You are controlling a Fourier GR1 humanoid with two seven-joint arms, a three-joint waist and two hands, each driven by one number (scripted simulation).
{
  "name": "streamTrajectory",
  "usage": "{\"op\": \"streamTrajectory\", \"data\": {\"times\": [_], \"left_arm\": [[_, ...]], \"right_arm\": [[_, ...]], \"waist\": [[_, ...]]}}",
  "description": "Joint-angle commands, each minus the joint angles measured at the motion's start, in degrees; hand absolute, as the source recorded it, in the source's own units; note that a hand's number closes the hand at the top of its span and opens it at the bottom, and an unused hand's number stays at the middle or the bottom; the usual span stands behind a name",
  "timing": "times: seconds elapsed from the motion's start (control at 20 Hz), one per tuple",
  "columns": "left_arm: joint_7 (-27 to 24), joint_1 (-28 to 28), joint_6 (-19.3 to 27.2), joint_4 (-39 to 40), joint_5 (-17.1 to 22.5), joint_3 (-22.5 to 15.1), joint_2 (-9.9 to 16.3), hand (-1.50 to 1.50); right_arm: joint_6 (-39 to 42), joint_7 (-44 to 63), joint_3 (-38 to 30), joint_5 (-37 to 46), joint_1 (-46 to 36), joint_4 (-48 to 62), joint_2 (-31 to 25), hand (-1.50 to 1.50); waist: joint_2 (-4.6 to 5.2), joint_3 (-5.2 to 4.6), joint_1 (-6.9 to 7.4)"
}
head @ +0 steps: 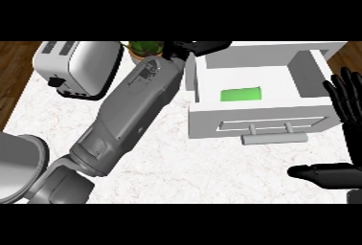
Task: Pick up the cup, place it into the drawer and close the drawer
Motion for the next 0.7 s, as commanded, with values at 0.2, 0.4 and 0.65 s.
{"op": "streamTrajectory", "data": {"times": [0.2, 0.4, 0.65], "left_arm": [[0.41, -2.1, 6.63, 6.09, 4.85, -10.22, -0.01, 1.5], [1.84, -2.16, 4.0, 8.35, 4.85, -14.65, -0.01, 1.5], [2.67, 3.14, 7.23, 5.54, 6.15, -22.88, -0.01, -1.5]], "right_arm": [[0.26, 0.44, 0.35, 0.21, -4.03, 2.76, -0.73, -1.5], [1.5, -1.73, 0.06, 0.43, -2.29, 3.52, -1.31, -1.5], [1.95, -2.26, 0.42, -0.38, -2.84, 3.59, -0.87, -1.5]], "waist": [[0.4, 0.04, -1.56], [0.57, 0.05, -1.97], [0.56, 0.05, -2.5]]}}
